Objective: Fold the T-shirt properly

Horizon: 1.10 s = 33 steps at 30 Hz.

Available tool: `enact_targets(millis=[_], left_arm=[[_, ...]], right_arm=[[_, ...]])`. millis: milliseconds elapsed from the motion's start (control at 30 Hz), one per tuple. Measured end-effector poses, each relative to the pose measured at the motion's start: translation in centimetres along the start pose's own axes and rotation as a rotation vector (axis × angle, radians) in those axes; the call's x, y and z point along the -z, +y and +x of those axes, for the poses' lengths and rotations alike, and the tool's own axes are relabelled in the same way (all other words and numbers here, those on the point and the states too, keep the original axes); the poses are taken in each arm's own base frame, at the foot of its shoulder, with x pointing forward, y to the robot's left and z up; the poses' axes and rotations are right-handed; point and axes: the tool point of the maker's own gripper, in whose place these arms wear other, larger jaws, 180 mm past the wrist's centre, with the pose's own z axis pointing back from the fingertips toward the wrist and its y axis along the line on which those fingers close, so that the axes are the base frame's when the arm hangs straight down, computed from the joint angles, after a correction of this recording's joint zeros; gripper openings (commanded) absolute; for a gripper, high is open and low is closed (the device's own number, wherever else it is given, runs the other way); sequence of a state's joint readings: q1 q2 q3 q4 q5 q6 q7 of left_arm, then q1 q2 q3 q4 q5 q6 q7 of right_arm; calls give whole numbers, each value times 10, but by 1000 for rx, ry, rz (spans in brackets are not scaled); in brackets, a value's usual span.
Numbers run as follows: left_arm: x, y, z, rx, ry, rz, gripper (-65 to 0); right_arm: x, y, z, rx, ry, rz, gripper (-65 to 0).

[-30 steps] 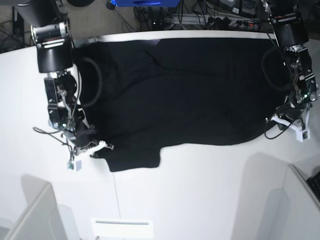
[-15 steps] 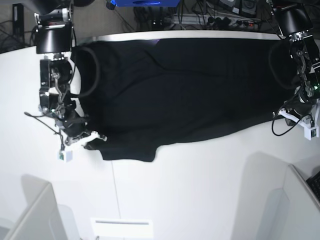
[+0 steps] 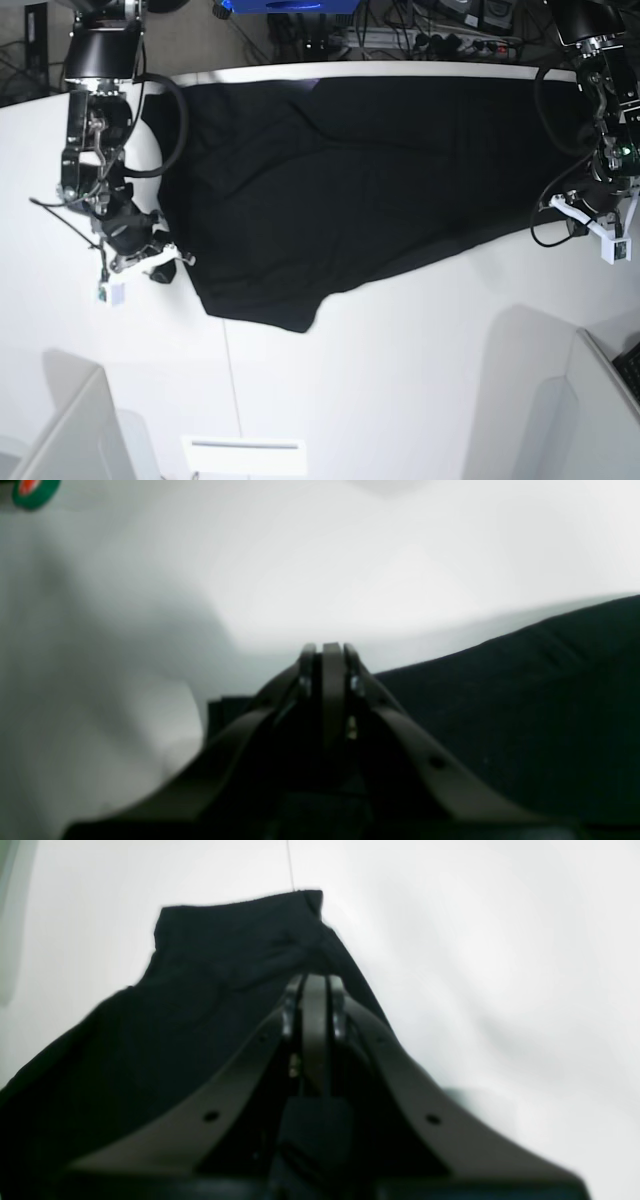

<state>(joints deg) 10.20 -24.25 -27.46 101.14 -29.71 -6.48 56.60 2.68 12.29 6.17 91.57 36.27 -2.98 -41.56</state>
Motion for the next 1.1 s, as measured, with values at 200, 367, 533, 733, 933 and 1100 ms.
enact_targets(millis=[200,367,533,733,933,1100], left_arm=[[1,-1,0,-2,-1,-3,-650],[2,1,-3,-5,9,1,-650],[1,4,-5,-8,13,7,-650],[1,4,-5,-8,11,7,-650],[1,4,-5,-8,13,8,-650],[1,4,-5,-7,13,10,-650]], right_arm=[[36,14,16,-3,99,18,-650],[70,37,15,-42,209,40,-356],[88,25,10,-55,289,-18,-215],[99,22,11,-70,250,-33,-239],[103,25,-3,-99,285,-38,-300],[106,41,-8,-101,289,-8,-413]])
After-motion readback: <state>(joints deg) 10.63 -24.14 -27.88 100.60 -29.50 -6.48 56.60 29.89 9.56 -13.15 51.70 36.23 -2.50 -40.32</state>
